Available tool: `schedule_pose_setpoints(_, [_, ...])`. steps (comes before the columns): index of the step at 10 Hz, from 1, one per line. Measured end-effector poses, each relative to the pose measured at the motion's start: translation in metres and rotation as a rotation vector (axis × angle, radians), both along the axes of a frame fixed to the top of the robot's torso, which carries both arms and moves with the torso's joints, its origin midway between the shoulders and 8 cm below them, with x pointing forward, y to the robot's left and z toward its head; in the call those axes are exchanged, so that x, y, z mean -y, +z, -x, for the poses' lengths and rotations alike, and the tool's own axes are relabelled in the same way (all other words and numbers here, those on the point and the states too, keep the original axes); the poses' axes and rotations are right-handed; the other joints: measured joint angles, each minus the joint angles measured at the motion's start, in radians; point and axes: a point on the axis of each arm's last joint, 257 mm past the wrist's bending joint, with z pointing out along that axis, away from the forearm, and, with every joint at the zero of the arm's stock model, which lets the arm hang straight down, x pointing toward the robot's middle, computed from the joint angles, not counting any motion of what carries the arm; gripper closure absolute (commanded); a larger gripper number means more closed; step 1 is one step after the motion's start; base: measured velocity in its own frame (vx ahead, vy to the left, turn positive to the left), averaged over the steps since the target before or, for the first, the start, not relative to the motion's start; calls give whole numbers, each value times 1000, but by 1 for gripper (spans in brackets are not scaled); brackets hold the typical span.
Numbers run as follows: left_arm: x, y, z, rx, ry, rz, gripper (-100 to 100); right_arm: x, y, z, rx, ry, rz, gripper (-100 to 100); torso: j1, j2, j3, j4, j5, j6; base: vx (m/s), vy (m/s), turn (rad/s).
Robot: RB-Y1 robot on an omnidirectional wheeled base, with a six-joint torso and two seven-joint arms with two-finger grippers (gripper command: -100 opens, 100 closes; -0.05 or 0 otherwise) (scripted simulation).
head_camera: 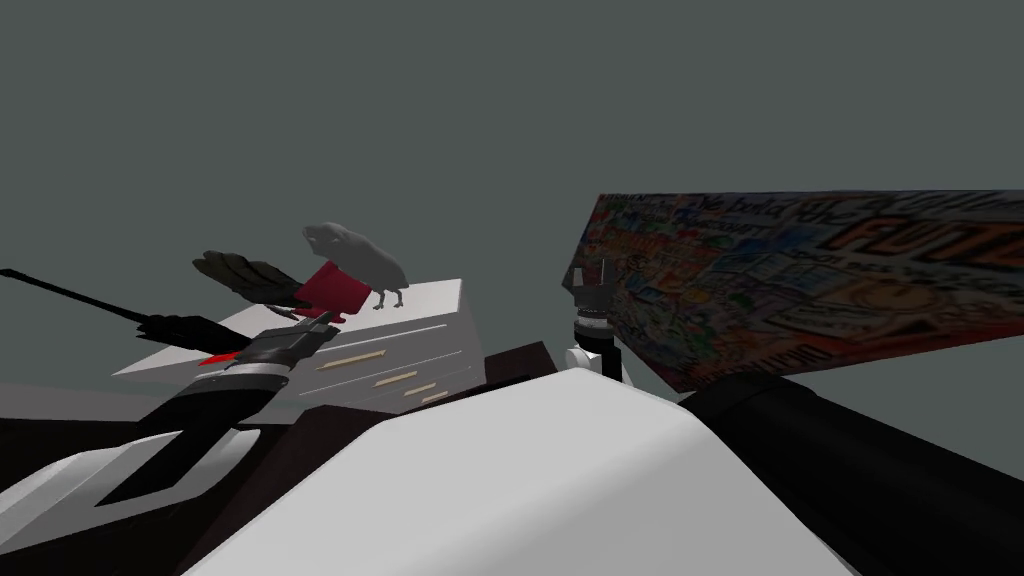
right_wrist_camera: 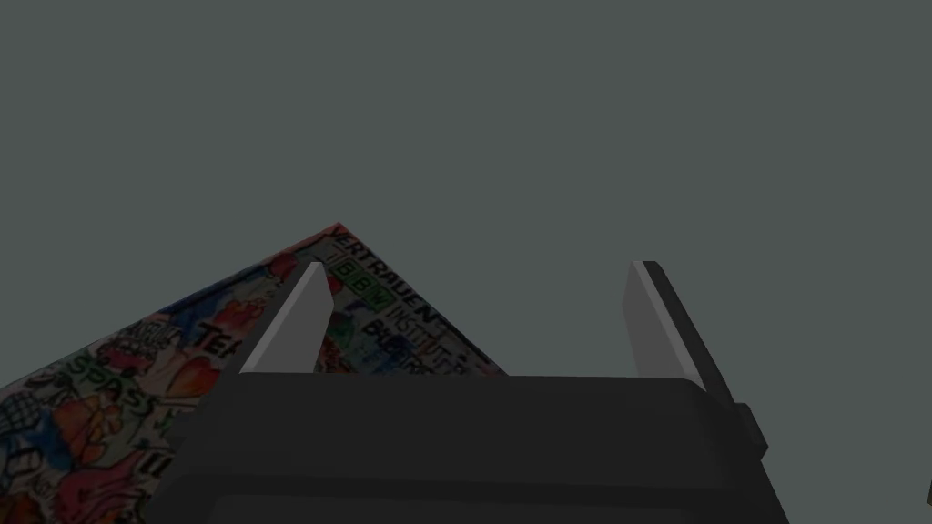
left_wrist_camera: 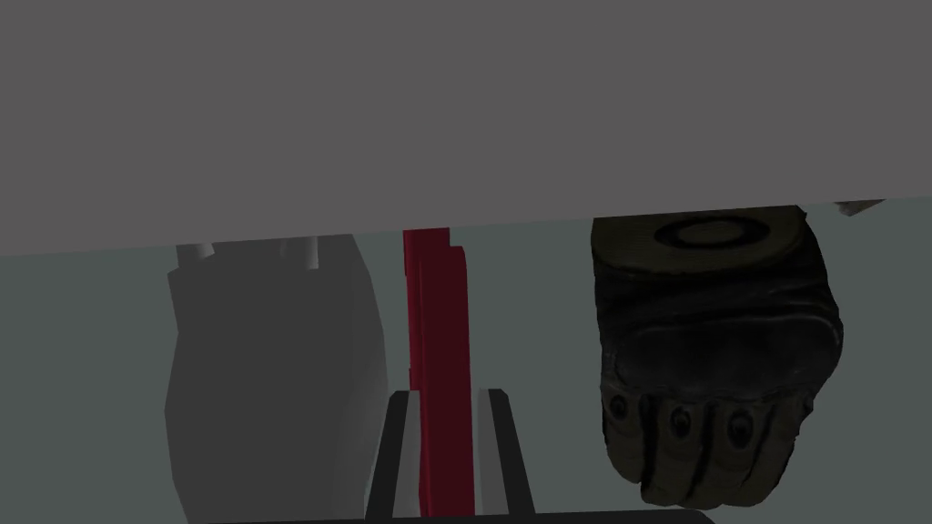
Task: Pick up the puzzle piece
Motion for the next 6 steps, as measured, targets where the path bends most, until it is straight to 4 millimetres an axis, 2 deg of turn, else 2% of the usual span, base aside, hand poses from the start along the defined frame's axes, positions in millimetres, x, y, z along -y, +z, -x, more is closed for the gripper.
schedule_pose_setpoints(1, [-8, 2, 11, 1, 33, -7, 100, 0, 0, 0, 0, 0, 0, 0, 1, 0, 0, 0, -1, 2, -11, 58, -214])
schedule_pose_setpoints(2, [-13, 9, 20, 3, 57, -20, 100, 0, 0, 0, 0, 0, 0, 0, 1, 0, 0, 1, -1, 1, -8, 36, -19])
schedule_pose_setpoints(3, [-12, 11, 27, -2, 61, -29, 100, 0, 0, 0, 0, 0, 0, 0, 0, 0, 0, 0, -1, -1, -21, 44, -260])
schedule_pose_setpoints(4, [-18, 12, 39, -1, 96, -39, 100, 0, 0, 0, 0, 0, 0, 0, 1, 1, 1, 1, -1, 1, -16, 56, -165])
schedule_pose_setpoints(6, [-21, 24, 50, 3, 120, -70, 100, 0, 0, 0, 0, 0, 0, 0, 0, 0, 0, 1, -2, -1, 2, 19, 20])
